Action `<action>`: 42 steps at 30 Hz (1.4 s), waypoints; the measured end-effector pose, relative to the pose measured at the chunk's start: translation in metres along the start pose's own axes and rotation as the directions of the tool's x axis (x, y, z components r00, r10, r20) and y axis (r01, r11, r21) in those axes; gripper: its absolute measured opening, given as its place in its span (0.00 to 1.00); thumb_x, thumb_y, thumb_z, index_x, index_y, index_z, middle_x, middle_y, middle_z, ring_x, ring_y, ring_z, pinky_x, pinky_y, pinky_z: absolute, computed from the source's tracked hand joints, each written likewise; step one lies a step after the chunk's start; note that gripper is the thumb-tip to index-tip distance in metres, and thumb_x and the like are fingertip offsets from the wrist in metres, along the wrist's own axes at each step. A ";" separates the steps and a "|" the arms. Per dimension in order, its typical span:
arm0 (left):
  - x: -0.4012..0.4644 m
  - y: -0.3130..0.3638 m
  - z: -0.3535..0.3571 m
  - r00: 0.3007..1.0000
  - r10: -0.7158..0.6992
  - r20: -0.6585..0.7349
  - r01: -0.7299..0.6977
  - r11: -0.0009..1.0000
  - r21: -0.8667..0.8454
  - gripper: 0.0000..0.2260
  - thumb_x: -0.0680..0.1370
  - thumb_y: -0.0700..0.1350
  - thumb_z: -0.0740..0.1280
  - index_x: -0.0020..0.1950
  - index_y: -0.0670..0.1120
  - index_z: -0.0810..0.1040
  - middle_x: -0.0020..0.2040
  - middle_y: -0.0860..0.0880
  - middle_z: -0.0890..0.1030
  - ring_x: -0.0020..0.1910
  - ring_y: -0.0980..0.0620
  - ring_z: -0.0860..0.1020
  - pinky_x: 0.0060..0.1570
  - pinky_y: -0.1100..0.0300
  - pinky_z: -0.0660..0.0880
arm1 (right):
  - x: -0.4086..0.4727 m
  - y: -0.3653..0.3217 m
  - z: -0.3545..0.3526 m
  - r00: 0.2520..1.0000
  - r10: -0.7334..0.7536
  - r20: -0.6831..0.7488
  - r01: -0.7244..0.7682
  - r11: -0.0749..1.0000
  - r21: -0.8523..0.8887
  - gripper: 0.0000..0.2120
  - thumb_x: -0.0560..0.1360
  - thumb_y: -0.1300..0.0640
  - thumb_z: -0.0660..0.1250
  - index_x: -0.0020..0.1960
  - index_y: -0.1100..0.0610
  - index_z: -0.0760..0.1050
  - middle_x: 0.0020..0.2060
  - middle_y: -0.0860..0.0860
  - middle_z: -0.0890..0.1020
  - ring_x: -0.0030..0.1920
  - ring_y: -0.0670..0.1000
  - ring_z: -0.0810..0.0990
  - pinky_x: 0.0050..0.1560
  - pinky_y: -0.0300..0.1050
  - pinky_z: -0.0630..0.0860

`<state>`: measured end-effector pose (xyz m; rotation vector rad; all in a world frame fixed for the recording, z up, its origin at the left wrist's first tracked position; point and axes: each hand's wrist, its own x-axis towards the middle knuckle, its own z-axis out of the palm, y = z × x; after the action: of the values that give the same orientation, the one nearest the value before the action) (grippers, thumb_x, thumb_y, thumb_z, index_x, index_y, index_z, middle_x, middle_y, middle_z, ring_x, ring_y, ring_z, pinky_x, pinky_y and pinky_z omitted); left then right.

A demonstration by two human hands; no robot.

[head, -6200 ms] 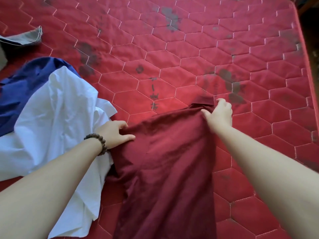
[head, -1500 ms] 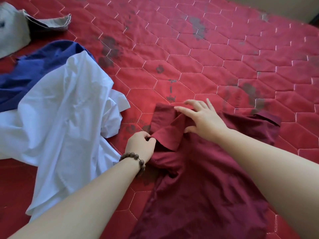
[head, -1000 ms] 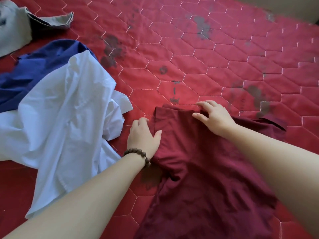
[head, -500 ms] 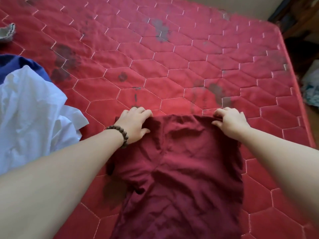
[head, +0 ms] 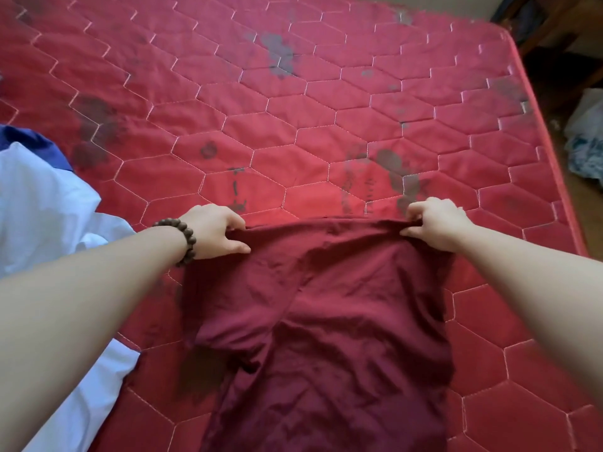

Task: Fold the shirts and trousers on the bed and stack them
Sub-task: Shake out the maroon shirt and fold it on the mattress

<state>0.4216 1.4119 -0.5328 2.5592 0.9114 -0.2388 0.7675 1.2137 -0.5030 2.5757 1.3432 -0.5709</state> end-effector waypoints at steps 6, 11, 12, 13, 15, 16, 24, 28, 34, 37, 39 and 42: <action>-0.003 -0.001 0.000 0.957 -0.166 -0.237 0.147 0.985 -0.096 0.21 0.73 0.61 0.69 0.30 0.49 0.67 0.29 0.52 0.72 0.35 0.46 0.72 0.36 0.55 0.66 | -0.002 -0.011 0.003 0.970 0.069 -0.235 -0.100 0.987 -0.123 0.18 0.76 0.47 0.66 0.58 0.58 0.70 0.57 0.59 0.75 0.60 0.62 0.70 0.63 0.59 0.66; -0.016 -0.010 0.006 0.959 -0.197 -0.202 0.191 0.980 -0.045 0.15 0.73 0.59 0.69 0.36 0.51 0.72 0.36 0.51 0.75 0.42 0.44 0.75 0.40 0.55 0.69 | -0.015 -0.019 0.021 0.936 0.254 -0.245 -0.230 0.966 0.121 0.38 0.71 0.41 0.71 0.75 0.48 0.56 0.74 0.56 0.58 0.74 0.60 0.55 0.71 0.68 0.50; -0.018 -0.013 0.005 0.957 -0.212 -0.199 0.201 0.977 -0.074 0.12 0.73 0.56 0.70 0.38 0.50 0.73 0.37 0.50 0.76 0.44 0.43 0.76 0.41 0.55 0.69 | -0.019 -0.020 0.024 0.920 0.299 -0.253 -0.256 0.948 0.189 0.42 0.71 0.40 0.71 0.76 0.47 0.52 0.76 0.56 0.54 0.75 0.60 0.53 0.71 0.67 0.51; -0.019 -0.015 0.003 0.948 -0.241 -0.209 0.221 0.968 -0.117 0.11 0.73 0.54 0.71 0.38 0.49 0.74 0.37 0.49 0.76 0.44 0.42 0.76 0.41 0.55 0.68 | -0.022 -0.020 0.028 0.904 0.345 -0.254 -0.280 0.924 0.260 0.44 0.70 0.40 0.71 0.77 0.46 0.49 0.76 0.57 0.53 0.75 0.61 0.54 0.71 0.65 0.54; -0.021 -0.014 0.002 0.901 -0.347 -0.259 0.284 0.925 -0.253 0.11 0.72 0.51 0.74 0.37 0.46 0.76 0.35 0.48 0.76 0.42 0.42 0.76 0.39 0.56 0.66 | -0.026 -0.021 0.032 0.867 0.446 -0.221 -0.335 0.852 0.402 0.49 0.69 0.41 0.73 0.78 0.45 0.46 0.73 0.60 0.59 0.71 0.63 0.61 0.67 0.62 0.63; -0.021 -0.012 0.001 0.866 -0.410 -0.286 0.316 0.892 -0.323 0.12 0.71 0.51 0.74 0.37 0.45 0.77 0.34 0.47 0.76 0.40 0.43 0.75 0.37 0.56 0.65 | -0.026 -0.020 0.033 0.841 0.503 -0.201 -0.374 0.808 0.455 0.51 0.68 0.41 0.75 0.78 0.46 0.45 0.70 0.61 0.62 0.69 0.63 0.64 0.65 0.61 0.65; -0.034 0.000 0.009 0.815 -0.554 -0.169 0.318 0.672 -0.669 0.06 0.72 0.48 0.74 0.42 0.47 0.82 0.37 0.50 0.82 0.39 0.50 0.79 0.40 0.58 0.75 | -0.020 0.002 0.034 0.622 0.767 0.160 -0.552 0.283 0.785 0.38 0.64 0.48 0.79 0.66 0.66 0.68 0.63 0.62 0.75 0.61 0.61 0.76 0.64 0.55 0.72; -0.037 -0.003 0.006 0.778 -0.600 -0.186 0.331 0.642 -0.691 0.09 0.72 0.46 0.74 0.46 0.42 0.83 0.42 0.45 0.83 0.41 0.49 0.78 0.43 0.55 0.73 | -0.020 0.011 0.028 0.803 0.587 0.104 -0.282 0.221 0.934 0.21 0.68 0.61 0.77 0.59 0.63 0.75 0.57 0.59 0.80 0.54 0.56 0.80 0.60 0.52 0.76; -0.043 0.023 0.004 0.647 -0.651 -0.397 0.418 0.738 -0.531 0.22 0.72 0.44 0.72 0.64 0.42 0.72 0.61 0.38 0.73 0.62 0.40 0.71 0.63 0.53 0.64 | -0.035 -0.012 0.032 0.759 0.650 -0.050 -0.402 0.526 0.749 0.32 0.72 0.44 0.71 0.70 0.56 0.65 0.66 0.60 0.71 0.64 0.61 0.72 0.64 0.54 0.69; -0.067 0.074 0.017 0.774 -0.262 -0.577 0.158 0.962 -0.224 0.15 0.72 0.40 0.65 0.58 0.39 0.76 0.59 0.37 0.74 0.60 0.37 0.71 0.63 0.48 0.66 | -0.076 -0.051 0.046 0.792 0.373 -0.483 -0.175 0.897 0.406 0.25 0.74 0.48 0.68 0.67 0.57 0.69 0.65 0.62 0.70 0.64 0.63 0.68 0.62 0.57 0.66; -0.090 0.117 0.048 0.878 -0.003 -0.479 -0.064 0.990 -0.125 0.15 0.71 0.40 0.65 0.56 0.38 0.79 0.59 0.37 0.77 0.60 0.37 0.75 0.63 0.47 0.71 | -0.106 -0.086 0.071 0.828 0.057 -0.559 0.110 0.959 0.260 0.21 0.74 0.52 0.69 0.64 0.59 0.74 0.64 0.62 0.72 0.65 0.63 0.70 0.66 0.60 0.66; -0.112 0.150 0.096 0.970 0.133 -0.203 -0.122 0.990 0.065 0.24 0.76 0.50 0.65 0.69 0.40 0.73 0.70 0.40 0.72 0.69 0.42 0.70 0.68 0.47 0.68 | -0.138 -0.119 0.112 0.898 -0.213 -0.386 0.278 0.953 0.119 0.25 0.78 0.46 0.61 0.72 0.54 0.69 0.73 0.57 0.66 0.74 0.58 0.62 0.73 0.63 0.55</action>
<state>0.4281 1.2018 -0.5386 2.7165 0.8169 0.0439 0.5702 1.1419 -0.5455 2.7700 1.8369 -0.2480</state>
